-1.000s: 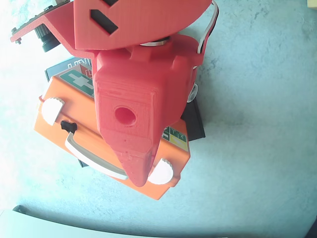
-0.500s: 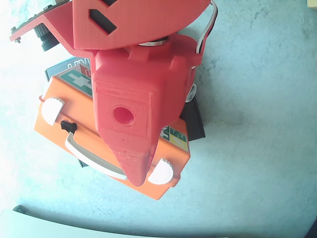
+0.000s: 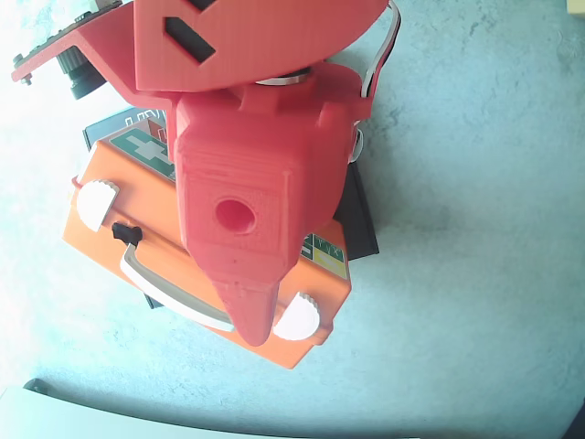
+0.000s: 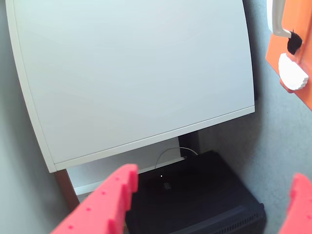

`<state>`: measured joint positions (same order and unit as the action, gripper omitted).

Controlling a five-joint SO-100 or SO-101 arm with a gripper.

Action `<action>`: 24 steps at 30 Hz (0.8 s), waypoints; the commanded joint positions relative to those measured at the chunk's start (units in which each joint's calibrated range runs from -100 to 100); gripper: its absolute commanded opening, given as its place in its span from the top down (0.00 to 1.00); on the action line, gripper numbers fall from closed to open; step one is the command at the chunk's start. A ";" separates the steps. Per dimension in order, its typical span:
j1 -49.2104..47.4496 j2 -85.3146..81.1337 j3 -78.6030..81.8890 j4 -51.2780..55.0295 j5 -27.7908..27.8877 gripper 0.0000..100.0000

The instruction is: Grab the white handle of the orange box

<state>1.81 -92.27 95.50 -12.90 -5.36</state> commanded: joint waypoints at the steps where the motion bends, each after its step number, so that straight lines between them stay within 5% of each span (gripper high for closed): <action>1: -1.00 2.73 2.37 0.55 1.94 0.48; 11: -6.11 23.15 -23.06 0.97 1.57 0.59; 24: -14.40 43.48 -50.88 4.10 -1.15 0.59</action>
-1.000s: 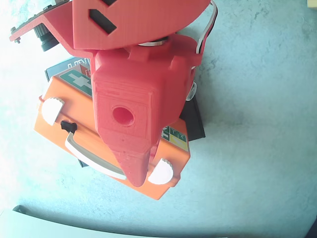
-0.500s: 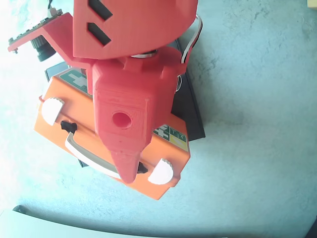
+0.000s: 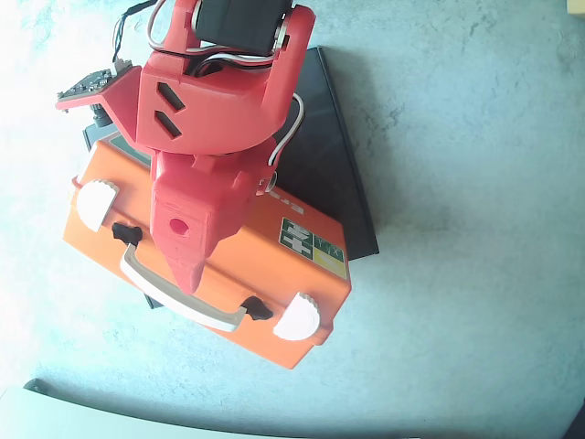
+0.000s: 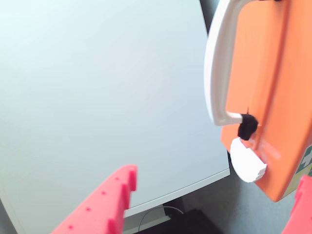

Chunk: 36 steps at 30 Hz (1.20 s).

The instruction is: Grab the white handle of the orange box

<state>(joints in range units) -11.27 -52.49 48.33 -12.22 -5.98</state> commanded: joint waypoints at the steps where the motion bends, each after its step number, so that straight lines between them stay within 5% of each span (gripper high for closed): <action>1: -1.40 4.53 -6.20 6.98 -1.35 0.59; 21: -1.56 32.45 -88.34 96.07 3.97 0.59; 36: 1.47 45.19 -107.40 101.23 7.73 0.59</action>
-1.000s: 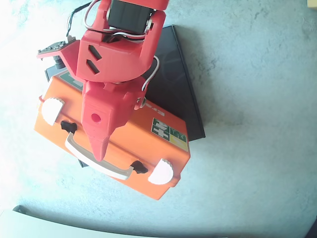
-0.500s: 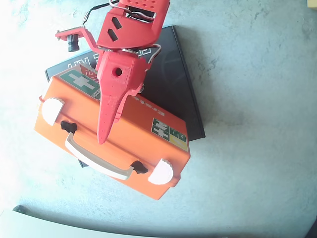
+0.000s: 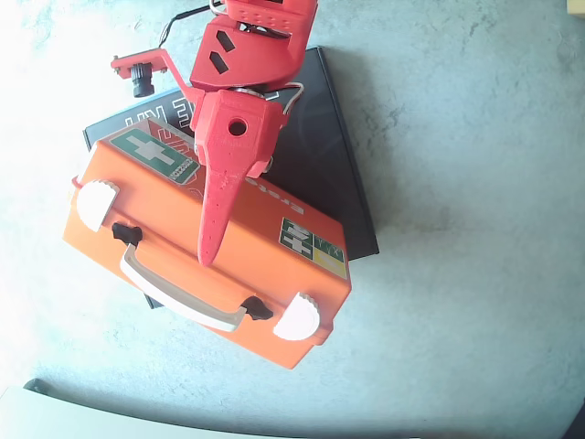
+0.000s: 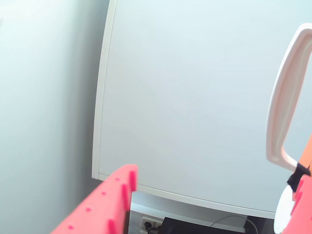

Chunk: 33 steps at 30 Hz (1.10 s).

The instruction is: Grab the white handle of the orange box

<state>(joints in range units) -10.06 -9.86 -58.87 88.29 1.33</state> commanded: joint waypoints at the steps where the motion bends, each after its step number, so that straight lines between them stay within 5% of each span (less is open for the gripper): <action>1: 0.41 2.73 -0.19 0.63 0.42 0.59; 10: 0.57 3.57 0.60 -10.70 1.72 0.60; 33: 1.96 17.74 -9.06 -20.60 3.50 0.60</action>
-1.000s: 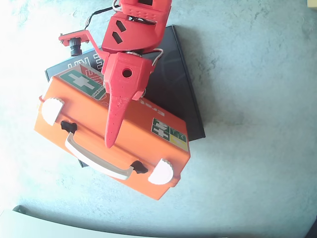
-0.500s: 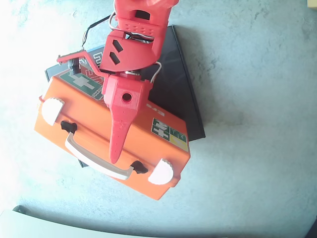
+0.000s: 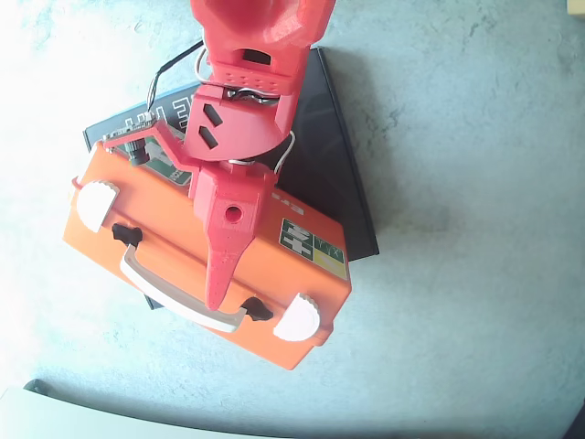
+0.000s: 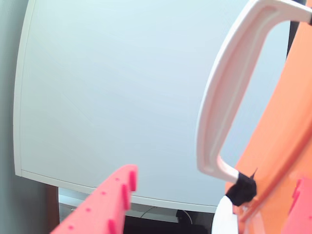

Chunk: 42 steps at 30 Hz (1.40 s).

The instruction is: Grab the white handle of the orange box

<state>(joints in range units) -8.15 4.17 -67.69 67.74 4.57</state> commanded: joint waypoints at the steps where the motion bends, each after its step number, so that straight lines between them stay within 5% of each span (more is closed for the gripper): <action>1: 0.05 4.05 -0.24 -0.06 0.26 0.60; 25: -1.65 12.82 -2.27 -18.42 0.78 0.60; 33: -3.44 11.30 -0.77 -6.74 3.13 0.60; 42: -5.45 4.22 -1.92 -5.98 4.44 0.60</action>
<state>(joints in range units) -12.98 8.44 -70.12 60.70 8.86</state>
